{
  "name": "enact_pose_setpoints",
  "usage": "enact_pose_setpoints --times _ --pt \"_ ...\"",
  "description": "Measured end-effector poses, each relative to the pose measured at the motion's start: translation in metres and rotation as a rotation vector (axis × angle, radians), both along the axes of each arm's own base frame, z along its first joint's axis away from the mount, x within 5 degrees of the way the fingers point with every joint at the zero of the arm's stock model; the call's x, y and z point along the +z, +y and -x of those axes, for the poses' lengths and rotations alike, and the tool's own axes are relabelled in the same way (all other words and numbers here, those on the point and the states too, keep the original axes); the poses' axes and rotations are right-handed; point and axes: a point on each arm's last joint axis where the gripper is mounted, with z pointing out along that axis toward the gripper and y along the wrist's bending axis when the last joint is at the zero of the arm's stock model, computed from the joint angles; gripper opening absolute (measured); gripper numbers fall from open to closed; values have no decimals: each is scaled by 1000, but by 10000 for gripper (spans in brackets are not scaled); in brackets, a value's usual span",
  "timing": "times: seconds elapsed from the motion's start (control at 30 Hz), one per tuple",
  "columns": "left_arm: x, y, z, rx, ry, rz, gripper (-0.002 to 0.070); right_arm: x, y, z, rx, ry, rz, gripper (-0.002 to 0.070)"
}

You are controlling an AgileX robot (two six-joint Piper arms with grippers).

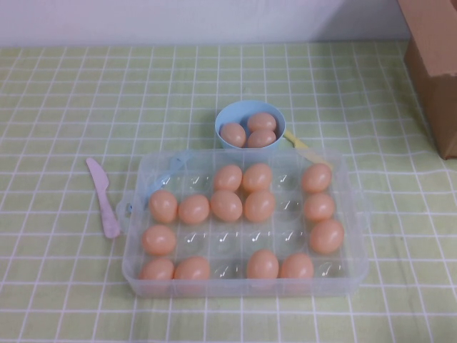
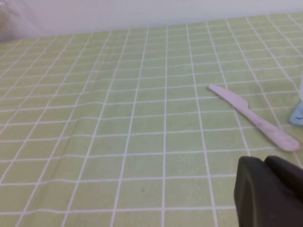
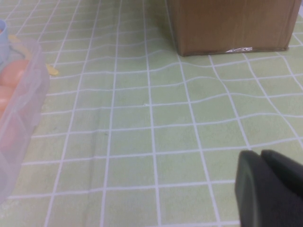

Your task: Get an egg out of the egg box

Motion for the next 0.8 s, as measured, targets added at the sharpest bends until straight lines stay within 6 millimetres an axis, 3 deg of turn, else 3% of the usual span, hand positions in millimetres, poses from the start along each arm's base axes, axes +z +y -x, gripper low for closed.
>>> enact_pose_setpoints --times 0.3,0.8 --pt "-9 -6 2 -125 95 -50 -3 0 0 0 0 0 0 -19" --pt "-11 -7 3 -135 120 -61 -3 0 0 0 0 0 0 -19"
